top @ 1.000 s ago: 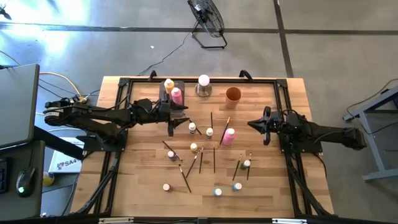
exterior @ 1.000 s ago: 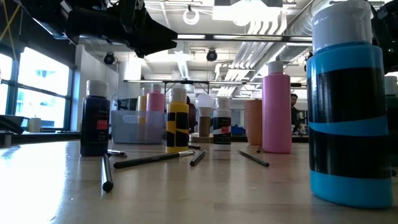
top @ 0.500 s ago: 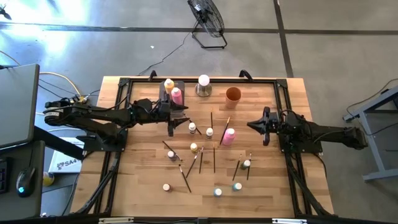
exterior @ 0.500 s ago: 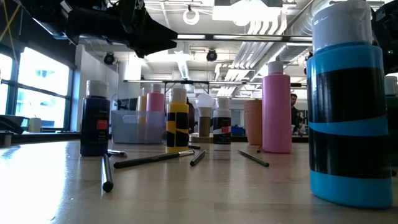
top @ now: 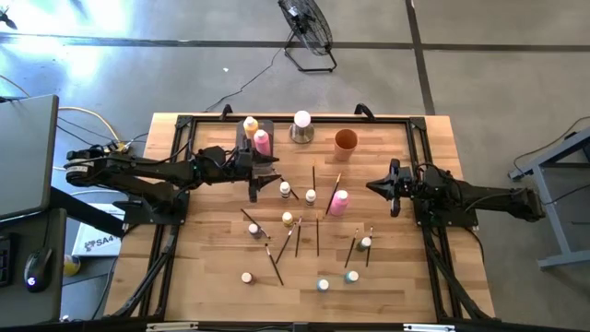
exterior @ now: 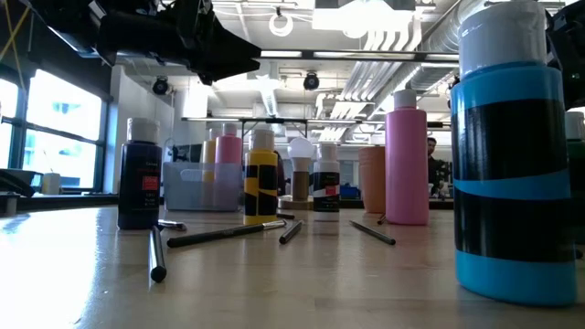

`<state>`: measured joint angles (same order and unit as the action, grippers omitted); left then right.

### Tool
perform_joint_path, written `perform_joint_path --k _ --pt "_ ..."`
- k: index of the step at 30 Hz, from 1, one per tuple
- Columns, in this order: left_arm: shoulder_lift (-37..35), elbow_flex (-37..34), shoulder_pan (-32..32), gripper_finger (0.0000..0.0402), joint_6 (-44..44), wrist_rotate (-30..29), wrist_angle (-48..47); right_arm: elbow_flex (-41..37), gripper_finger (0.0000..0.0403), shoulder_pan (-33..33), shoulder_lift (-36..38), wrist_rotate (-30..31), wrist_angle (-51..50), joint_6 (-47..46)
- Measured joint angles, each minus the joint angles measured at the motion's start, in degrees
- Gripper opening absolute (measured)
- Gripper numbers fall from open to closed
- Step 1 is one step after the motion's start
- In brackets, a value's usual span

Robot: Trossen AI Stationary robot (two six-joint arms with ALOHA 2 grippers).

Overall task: Pick & Place Paint Supplies
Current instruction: Put the large pink paint bottle into the gray bin

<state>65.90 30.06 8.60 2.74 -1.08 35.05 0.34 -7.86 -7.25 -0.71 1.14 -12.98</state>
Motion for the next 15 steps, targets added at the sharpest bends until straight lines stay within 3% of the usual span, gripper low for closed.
perform_joint_path --k 15 --pt "-0.01 0.0 0.0 0.0239 -2.58 0.03 0.09 0.0 0.0004 0.0 0.0 1.91 0.45 4.23"
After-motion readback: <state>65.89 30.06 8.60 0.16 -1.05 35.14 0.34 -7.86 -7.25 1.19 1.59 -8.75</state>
